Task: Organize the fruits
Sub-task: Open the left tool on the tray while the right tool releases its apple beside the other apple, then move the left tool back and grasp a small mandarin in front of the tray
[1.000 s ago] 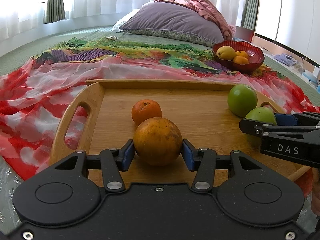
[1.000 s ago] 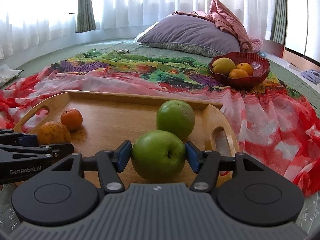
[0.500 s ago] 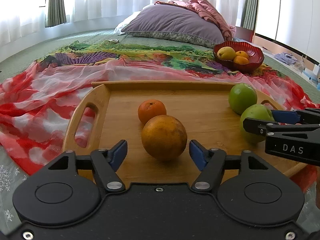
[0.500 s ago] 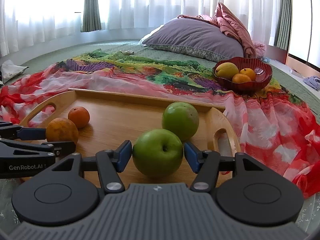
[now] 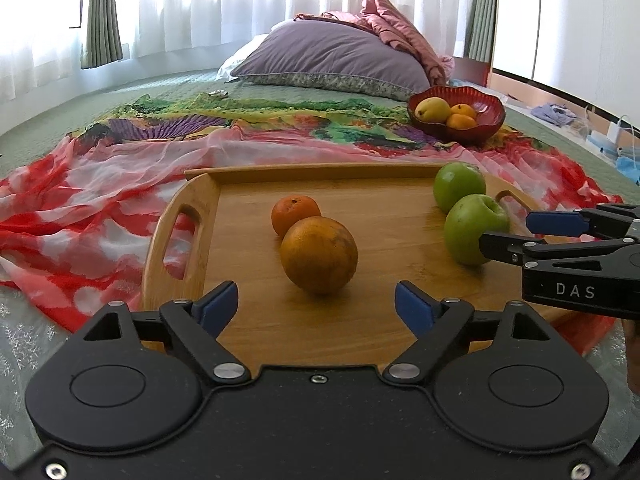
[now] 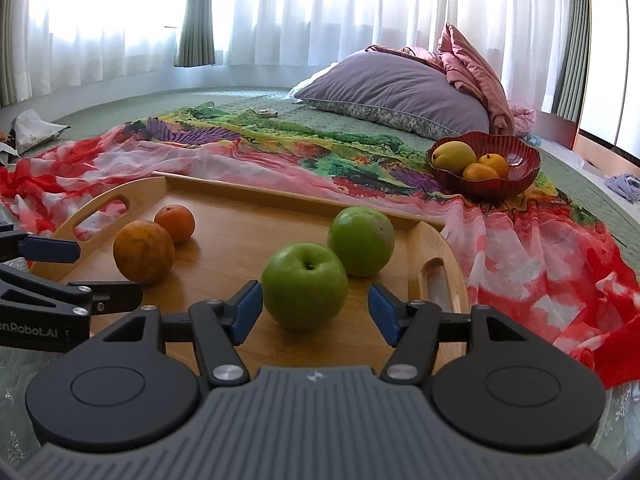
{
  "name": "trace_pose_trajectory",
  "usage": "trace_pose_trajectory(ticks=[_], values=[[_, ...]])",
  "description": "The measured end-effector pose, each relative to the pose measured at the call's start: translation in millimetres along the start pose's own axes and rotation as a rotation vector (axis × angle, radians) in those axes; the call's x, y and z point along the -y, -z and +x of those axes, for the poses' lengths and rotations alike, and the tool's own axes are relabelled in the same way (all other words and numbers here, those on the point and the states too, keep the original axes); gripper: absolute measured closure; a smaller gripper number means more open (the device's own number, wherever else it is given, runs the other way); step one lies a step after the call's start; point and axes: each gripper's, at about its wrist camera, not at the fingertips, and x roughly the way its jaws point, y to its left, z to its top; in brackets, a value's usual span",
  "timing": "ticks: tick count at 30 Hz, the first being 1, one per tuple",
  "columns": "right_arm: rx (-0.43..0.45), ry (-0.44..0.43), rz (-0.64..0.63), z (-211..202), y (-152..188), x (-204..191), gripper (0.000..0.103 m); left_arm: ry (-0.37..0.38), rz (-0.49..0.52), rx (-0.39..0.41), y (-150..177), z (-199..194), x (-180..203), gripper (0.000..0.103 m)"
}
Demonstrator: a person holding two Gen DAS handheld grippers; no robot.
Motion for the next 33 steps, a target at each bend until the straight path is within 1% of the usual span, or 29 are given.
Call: trace_pose_trajectory(ticks=[5, 15, 19, 33], values=[[0.007, -0.009, 0.015, -9, 3, 2, 0.029, 0.01, -0.004, 0.013, 3, -11, 2, 0.014], [0.032, -0.048, 0.018, -36, 13, 0, 0.024, 0.023, 0.006, 0.041, 13, -36, 8, 0.009], [0.037, -0.062, 0.026, -46, 18, -1, 0.024, 0.041, -0.005, 0.038, 19, -44, 8, 0.008], [0.04, -0.089, 0.008, -70, 47, -12, 0.022, 0.058, 0.009, 0.024, 50, -66, 19, 0.007]])
